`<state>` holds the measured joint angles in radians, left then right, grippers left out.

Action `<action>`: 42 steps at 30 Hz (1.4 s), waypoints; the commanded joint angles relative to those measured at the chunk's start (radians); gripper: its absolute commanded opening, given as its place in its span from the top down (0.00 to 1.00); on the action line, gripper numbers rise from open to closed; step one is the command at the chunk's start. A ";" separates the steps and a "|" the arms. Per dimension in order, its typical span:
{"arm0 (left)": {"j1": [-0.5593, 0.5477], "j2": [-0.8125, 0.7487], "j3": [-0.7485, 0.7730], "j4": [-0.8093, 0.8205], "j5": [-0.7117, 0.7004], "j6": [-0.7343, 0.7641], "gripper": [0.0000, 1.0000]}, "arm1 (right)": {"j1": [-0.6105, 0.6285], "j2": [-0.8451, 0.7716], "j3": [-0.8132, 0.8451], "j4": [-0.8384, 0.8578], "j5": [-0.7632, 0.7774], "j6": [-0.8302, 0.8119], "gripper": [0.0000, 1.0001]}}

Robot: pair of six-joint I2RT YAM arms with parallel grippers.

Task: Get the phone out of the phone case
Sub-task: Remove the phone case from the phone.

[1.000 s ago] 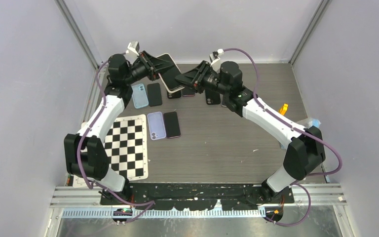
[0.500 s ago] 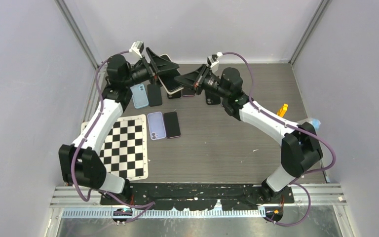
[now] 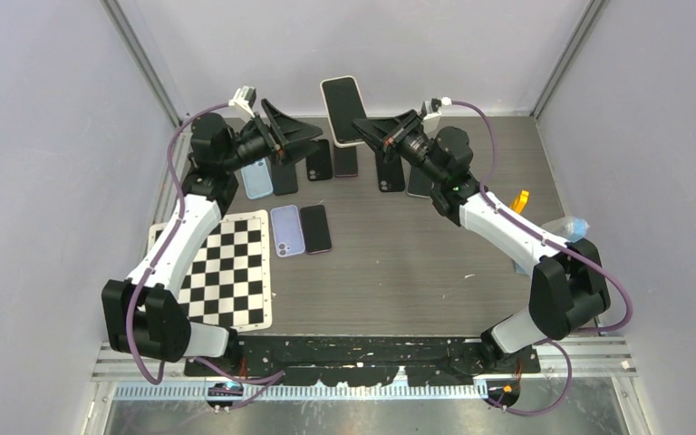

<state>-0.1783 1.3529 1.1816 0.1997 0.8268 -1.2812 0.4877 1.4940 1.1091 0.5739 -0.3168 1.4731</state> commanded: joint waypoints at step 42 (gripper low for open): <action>-0.095 0.095 0.063 0.060 -0.022 0.025 0.64 | 0.042 -0.003 0.019 0.257 -0.030 0.183 0.99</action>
<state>-0.2676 1.4384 1.1950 0.2443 0.8127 -1.2724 0.5018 1.5043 1.0710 0.6594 -0.3058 1.6329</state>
